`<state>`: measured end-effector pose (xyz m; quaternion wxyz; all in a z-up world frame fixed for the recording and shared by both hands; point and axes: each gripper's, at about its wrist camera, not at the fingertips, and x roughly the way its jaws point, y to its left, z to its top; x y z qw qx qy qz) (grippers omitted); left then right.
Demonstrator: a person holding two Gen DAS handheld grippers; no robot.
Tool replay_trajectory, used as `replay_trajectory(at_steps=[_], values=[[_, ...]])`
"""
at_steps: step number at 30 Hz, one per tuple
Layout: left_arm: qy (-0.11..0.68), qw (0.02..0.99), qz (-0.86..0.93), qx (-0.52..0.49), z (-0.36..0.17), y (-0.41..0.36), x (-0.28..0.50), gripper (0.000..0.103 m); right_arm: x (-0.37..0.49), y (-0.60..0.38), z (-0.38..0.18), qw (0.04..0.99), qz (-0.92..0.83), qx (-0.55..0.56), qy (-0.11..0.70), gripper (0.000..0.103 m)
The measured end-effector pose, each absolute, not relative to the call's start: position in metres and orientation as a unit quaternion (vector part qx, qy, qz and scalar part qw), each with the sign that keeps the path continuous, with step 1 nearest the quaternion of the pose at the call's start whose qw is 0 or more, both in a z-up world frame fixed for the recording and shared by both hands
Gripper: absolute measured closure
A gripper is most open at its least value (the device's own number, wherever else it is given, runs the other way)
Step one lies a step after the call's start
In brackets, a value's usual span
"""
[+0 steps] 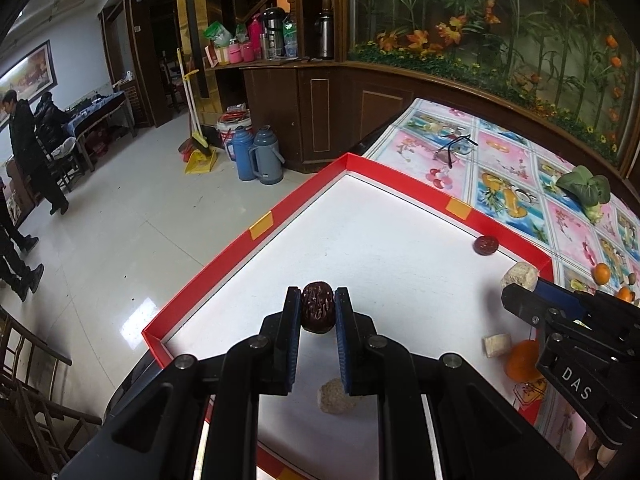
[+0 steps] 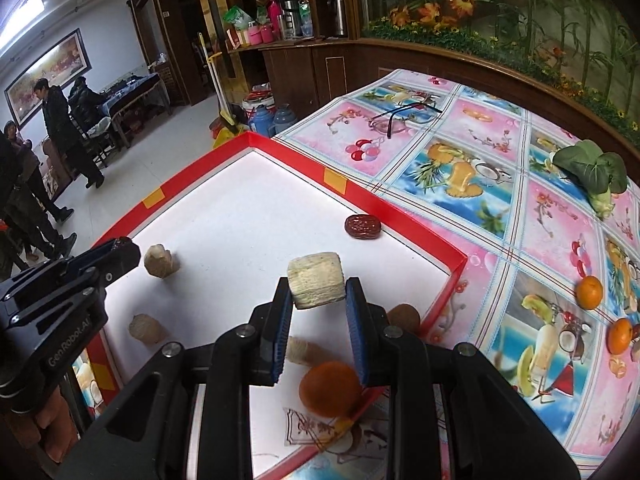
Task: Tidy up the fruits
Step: 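Open both tools to drop the cube and the date into the tray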
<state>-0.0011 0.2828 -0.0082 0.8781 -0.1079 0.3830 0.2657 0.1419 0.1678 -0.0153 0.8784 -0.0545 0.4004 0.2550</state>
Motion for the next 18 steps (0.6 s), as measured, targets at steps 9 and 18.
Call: replay_trajectory(at_steps=[9,18], values=[[0.39,0.867,0.29,-0.112,-0.01,0.287,-0.001,0.088,0.146,0.178,-0.022,0.872,0.257,-0.061,0.413,0.074],[0.392,0.856,0.309,-0.137,-0.007,0.295,-0.014,0.029,0.135,0.168,-0.01,0.876,0.259,-0.057,0.402,0.046]])
